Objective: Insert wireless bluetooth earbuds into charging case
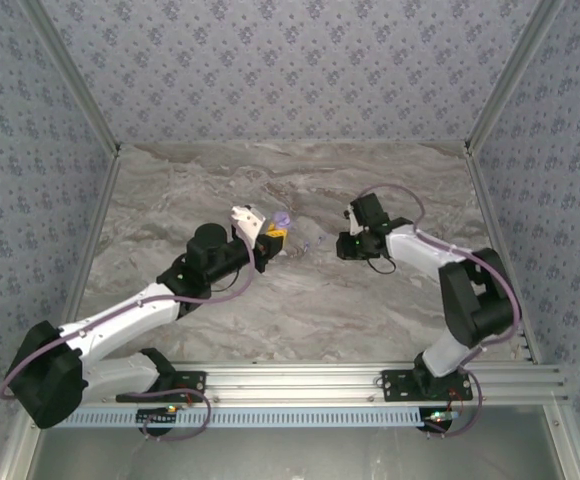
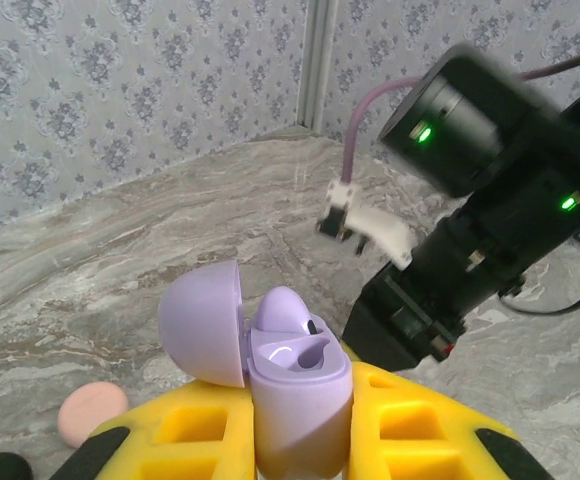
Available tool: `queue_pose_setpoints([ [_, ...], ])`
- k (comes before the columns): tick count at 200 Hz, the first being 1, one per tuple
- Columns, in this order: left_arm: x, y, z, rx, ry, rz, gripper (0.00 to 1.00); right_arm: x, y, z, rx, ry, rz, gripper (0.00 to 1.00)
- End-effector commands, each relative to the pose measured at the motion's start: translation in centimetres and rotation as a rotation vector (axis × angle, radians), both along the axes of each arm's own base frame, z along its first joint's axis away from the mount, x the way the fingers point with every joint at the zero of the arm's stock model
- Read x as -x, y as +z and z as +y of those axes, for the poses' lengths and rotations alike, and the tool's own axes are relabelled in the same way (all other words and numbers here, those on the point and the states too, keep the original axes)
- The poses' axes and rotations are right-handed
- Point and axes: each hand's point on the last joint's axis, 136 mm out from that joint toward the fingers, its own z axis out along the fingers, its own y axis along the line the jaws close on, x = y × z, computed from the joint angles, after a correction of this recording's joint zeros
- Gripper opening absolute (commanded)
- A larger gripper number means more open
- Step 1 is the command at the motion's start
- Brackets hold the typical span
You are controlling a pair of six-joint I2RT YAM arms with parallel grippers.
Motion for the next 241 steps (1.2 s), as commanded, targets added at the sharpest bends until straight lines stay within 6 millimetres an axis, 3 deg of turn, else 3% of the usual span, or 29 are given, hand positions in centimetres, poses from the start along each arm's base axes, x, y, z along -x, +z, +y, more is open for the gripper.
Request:
queue_pose_setpoints([
  [1,0.4,2.3,-1.5,0.086,-0.06,-0.028,0.0,-0.4,5.1,1.3,-0.196,0.013,-0.131,0.22],
  [65,0.1,3.3,-4.1,0.176,-0.151,-0.015,0.0,2.0,19.7,1.0,-0.462,0.017,-0.535,0.23],
  [108,0.6,4.1,-6.2,0.184,-0.21,-0.055,0.0,4.2,25.2,2.0,-0.535,0.061,-0.691,0.22],
  [161,1.1,4.6,-7.9,0.188,-0.247,-0.068,0.0,5.6,27.3,3.9,-0.531,0.093,-0.793,0.22],
  [241,1.2,5.3,-8.4,0.215,-0.257,-0.072,0.0,5.5,25.7,5.3,-0.451,0.12,-0.783,0.23],
])
